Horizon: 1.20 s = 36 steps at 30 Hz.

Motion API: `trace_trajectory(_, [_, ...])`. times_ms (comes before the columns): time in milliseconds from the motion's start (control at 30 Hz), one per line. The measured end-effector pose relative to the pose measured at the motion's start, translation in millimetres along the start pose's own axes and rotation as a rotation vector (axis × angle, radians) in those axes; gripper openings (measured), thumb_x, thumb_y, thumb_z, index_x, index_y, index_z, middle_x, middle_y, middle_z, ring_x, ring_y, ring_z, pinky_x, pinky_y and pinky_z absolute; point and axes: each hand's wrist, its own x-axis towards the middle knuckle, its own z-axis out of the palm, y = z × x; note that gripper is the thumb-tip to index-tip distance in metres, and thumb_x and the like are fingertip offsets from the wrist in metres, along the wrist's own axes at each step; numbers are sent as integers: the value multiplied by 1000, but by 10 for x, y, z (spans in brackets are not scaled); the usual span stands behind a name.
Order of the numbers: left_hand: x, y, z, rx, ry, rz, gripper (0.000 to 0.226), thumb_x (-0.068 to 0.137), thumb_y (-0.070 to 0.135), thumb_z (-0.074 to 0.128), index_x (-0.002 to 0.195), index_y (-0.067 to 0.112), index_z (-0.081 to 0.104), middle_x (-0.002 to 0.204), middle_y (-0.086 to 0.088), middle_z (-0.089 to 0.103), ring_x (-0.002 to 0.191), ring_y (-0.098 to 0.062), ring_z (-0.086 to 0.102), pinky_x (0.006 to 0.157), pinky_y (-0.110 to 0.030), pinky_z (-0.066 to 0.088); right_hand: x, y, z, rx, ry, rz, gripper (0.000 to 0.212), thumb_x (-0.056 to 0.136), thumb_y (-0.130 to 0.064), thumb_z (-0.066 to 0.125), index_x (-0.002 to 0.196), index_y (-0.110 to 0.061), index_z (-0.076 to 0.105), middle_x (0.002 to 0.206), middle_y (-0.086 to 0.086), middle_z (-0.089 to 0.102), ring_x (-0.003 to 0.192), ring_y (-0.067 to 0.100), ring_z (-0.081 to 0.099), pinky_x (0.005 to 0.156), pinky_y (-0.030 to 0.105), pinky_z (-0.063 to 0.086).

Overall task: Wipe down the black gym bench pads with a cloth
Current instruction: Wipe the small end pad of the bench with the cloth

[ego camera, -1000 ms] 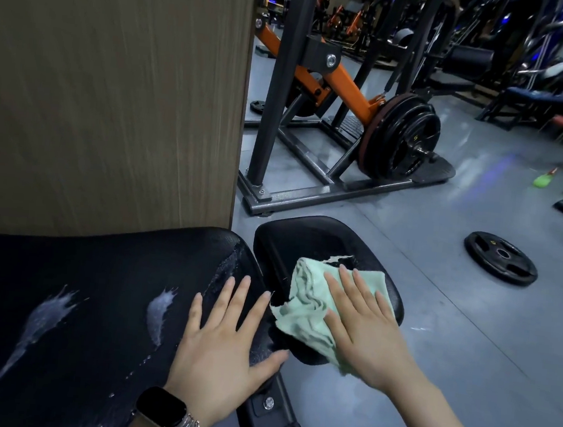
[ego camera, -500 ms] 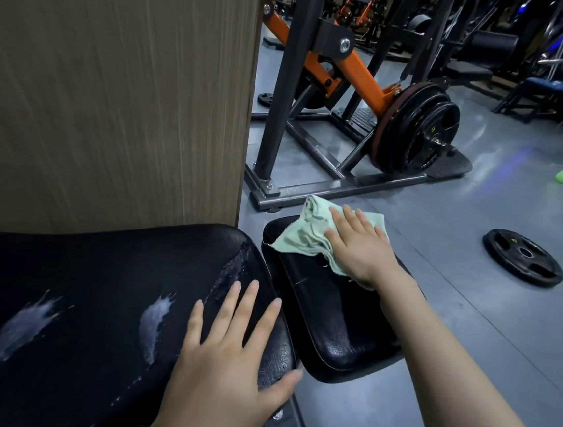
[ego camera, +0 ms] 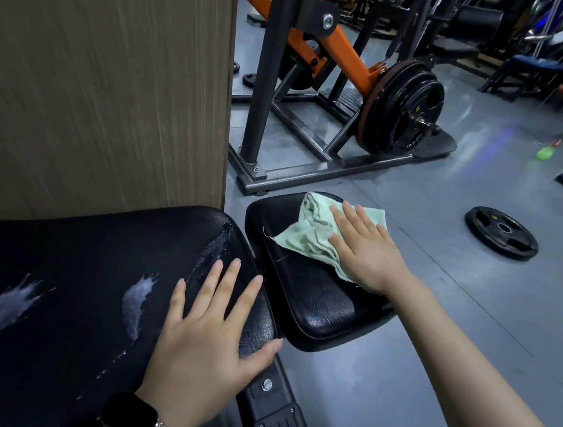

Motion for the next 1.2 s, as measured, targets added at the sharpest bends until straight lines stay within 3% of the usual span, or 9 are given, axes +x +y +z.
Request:
trace_trajectory(100, [-6,3,-3,-6,3,7,73,87,72,20,139,25,42,148,-4,37,139,-18,22,106,-49,14,-272,60,4,-6,-6,17,57,97,-53,10,151,-35,-1,159,-12,-9,144,6,-14,117,35,-5])
trace_trajectory(200, [-4,11,-8,-11,9,11,73,86,71,21,139,25,42,147,-5,37,138,-19,24,106,-50,15,-555,80,9,6,0,35,76,78,-65,-5,149,-38,-5,157,-17,-13,143,4,-16,116,32,-5])
trace_trajectory(367, [2,13,8,-20,23,6,74,86,72,21,138,25,44,147,-5,39,138,-20,25,105,-51,16,-888,-27,33,-13,-4,52,83,69,-64,-14,148,-38,-12,151,-20,-21,141,2,-23,116,30,-9])
trace_trajectory(500, [3,16,35,-37,37,-2,74,87,71,16,137,24,45,146,-6,40,137,-20,28,104,-51,17,-705,-117,33,-35,-18,63,74,79,-64,-6,149,-37,-9,154,-17,-18,142,4,-21,115,33,-8])
trace_trajectory(667, [13,18,55,-53,55,-9,74,87,70,18,135,24,50,144,-7,43,135,-22,32,103,-52,19,-165,-192,5,-28,-32,55,57,100,-46,17,151,-32,-3,159,-8,-11,145,8,-14,117,37,-6])
trace_trajectory(833, [29,16,107,-67,87,5,75,75,70,38,132,24,52,143,-6,44,134,-22,35,106,-50,12,367,-243,-28,-10,-44,64,57,101,-45,17,152,-28,0,160,-4,-7,146,12,-10,117,40,-4])
trace_trajectory(1000, [56,2,122,-69,109,-4,75,72,71,39,129,25,56,141,-7,47,132,-21,33,105,-49,12,659,-278,-55,-16,-38,94,57,100,-47,17,153,-28,6,161,-4,1,147,14,-2,117,41,0])
trace_trajectory(1200, [46,3,113,-61,128,-6,75,73,70,39,130,24,55,141,-7,47,133,-23,37,104,-50,14,559,-472,-21,-48,-44,54,58,100,-46,17,153,-26,2,160,-2,-5,146,16,-9,117,43,-5])
